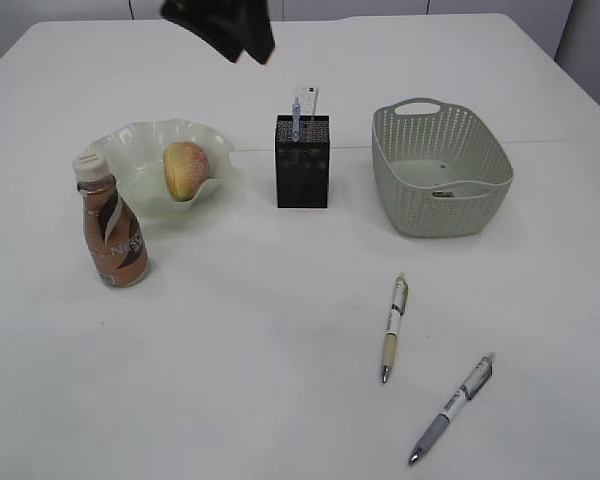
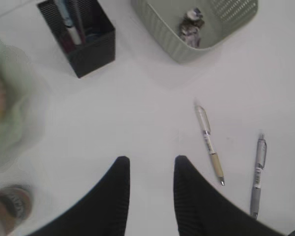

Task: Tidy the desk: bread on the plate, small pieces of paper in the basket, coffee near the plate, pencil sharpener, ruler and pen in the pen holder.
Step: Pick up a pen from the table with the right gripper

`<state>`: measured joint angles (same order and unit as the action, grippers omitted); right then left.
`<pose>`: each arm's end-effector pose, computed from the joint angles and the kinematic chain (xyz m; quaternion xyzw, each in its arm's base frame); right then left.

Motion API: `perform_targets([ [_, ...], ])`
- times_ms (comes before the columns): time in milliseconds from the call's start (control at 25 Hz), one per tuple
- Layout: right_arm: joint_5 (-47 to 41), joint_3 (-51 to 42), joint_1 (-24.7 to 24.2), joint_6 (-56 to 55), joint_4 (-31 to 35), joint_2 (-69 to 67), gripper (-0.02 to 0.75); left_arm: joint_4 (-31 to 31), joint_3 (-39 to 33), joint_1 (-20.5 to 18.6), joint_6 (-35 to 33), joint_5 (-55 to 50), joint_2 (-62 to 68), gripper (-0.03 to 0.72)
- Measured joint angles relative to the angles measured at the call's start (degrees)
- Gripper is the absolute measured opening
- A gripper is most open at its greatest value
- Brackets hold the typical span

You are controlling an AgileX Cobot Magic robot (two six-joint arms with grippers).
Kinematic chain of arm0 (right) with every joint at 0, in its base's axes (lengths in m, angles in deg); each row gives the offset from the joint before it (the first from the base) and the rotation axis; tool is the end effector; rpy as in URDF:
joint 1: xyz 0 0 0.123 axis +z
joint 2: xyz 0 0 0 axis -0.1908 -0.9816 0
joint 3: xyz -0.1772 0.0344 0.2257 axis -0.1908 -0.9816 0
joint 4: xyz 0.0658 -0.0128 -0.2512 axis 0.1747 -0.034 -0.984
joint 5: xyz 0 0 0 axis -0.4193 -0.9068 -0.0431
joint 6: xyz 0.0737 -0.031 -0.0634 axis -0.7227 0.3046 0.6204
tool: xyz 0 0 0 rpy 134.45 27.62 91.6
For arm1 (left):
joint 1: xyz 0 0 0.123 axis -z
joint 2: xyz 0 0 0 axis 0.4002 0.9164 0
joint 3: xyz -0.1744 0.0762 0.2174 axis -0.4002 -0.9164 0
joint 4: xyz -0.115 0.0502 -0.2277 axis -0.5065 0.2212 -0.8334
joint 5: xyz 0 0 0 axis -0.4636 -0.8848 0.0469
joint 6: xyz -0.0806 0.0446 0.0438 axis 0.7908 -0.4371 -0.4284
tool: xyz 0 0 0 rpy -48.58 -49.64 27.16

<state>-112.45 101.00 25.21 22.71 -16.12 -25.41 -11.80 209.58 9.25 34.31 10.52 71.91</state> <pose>0.2143 0.0506 0.3082 0.1145 0.9846 0.0304 0.1286 0.3705 -0.2530 0.3700 0.2300 0.9298 -0.1478 0.2465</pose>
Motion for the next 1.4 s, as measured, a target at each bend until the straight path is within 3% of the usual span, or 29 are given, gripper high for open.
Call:
perform_targets([
  [240, 2.7, 0.0, 0.0, -6.2, 0.4, -2.0, 0.467, 0.2, -5.1, -6.7, -0.3, -0.1, -6.9, 0.225],
  [400, 3.5, 0.0, 0.0, -9.4, 3.7, -7.1, 0.467, 0.2, -7.8, -9.2, -0.5, -0.4, -10.3, 0.225],
  [800, 5.6, 0.1, 0.0, -10.1, 4.9, -15.8, 0.467, 0.3, -8.0, -10.0, -0.5, -0.5, -13.4, 0.225],
  [1400, 6.7, 0.1, 0.0, -12.4, 5.2, -16.7, 0.467, 0.3, -8.0, -10.0, -0.5, -0.7, -13.4, 0.225],
])
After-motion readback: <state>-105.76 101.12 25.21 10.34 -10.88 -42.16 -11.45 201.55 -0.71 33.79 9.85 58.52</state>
